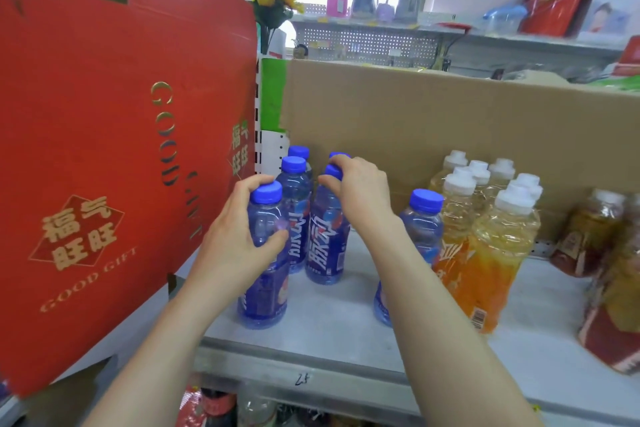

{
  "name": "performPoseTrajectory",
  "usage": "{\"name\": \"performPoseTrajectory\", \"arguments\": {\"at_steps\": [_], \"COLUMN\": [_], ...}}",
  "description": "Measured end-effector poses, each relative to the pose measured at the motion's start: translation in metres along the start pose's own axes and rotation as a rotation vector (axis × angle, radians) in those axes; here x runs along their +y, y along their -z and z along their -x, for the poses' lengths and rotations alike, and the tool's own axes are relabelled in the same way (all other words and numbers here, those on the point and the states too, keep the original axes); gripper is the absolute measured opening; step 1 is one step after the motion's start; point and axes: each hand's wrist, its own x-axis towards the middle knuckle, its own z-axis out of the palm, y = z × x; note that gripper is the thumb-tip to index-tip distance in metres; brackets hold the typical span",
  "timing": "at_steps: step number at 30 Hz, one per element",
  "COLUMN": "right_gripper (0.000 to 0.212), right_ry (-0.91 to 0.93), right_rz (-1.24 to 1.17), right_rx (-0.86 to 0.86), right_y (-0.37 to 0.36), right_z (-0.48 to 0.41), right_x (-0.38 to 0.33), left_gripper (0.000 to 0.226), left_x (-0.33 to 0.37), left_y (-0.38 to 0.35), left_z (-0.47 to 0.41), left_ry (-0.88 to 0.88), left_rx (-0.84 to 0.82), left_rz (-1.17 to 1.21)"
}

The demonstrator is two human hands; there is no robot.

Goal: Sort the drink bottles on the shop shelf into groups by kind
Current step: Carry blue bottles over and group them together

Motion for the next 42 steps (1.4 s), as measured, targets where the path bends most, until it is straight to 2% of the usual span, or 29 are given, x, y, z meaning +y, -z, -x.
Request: {"name": "performPoseTrajectory", "arguments": {"at_steps": [4,6,8,9,12,15,17,19,21,24,26,28,31,33,35,38,42], "right_gripper": [0.057,0.058,0.051,0.049,0.038,0.017,0.012,0.011,0.012,0.019,0.028,0.034,0.033,0.032,0.031,0.035,0.037], "right_ry": [0.028,0.074,0.051,-0.006,-0.164,-0.101,-0.052,0.019,0.12,0.181,0.15,0.149,0.164,0.157,0.151,0.139,0.163], "right_rz": [-0.043,-0.074,0.01,0.059,0.056,-0.107,-0.217,-0.328,-0.449,-0.696,-0.784,-0.777,-0.793,-0.748,-0.604,-0.492,-0.435], "right_rx": [-0.041,0.152,0.378,0.4,0.248,0.312,0.339,0.335,0.319,0.205,0.094,0.047,0.017,0.081,0.198,0.32,0.353], "right_y": [0.006,0.02,0.033,0.037,0.035,0.028,0.024,0.017,0.008,0.0,-0.001,0.0,0.004,0.004,-0.001,-0.012,-0.017], "right_z": [0.011,0.031,0.054,0.063,0.076,0.077,0.077,0.076,0.074,0.069,0.067,0.068,0.069,0.067,0.065,0.063,0.064], "right_x": [0.002,0.007,0.024,0.035,0.061,0.063,0.055,0.043,0.03,0.019,0.019,0.021,0.026,0.025,0.019,0.008,0.004], "left_gripper": [0.068,0.061,0.044,0.038,0.028,0.026,0.028,0.031,0.037,0.051,0.047,0.04,0.038,0.041,0.04,0.037,0.037], "left_x": [-0.003,-0.002,-0.003,-0.003,-0.001,-0.005,-0.008,-0.009,-0.008,-0.006,-0.005,-0.002,-0.001,-0.002,-0.002,-0.004,-0.004], "left_y": [0.002,0.006,0.011,0.013,0.012,0.007,0.005,0.004,0.003,0.005,0.008,0.013,0.018,0.016,0.011,0.002,-0.003], "left_z": [0.0,0.001,-0.002,-0.004,-0.012,-0.02,-0.023,-0.026,-0.031,-0.038,-0.041,-0.039,-0.035,-0.034,-0.033,-0.031,-0.033], "left_ry": [-0.022,-0.026,-0.028,-0.03,-0.013,-0.001,-0.001,0.007,0.011,0.012,-0.012,-0.026,-0.003,-0.013,-0.026,-0.004,-0.018], "left_rx": [-0.018,-0.031,-0.023,-0.015,0.024,0.049,0.008,-0.036,-0.043,-0.007,0.035,0.003,-0.089,-0.067,-0.025,0.045,0.083], "left_rz": [0.006,0.018,0.009,0.009,0.077,0.132,0.222,0.319,0.318,0.206,0.078,0.056,0.141,0.117,0.109,0.172,0.159]}}
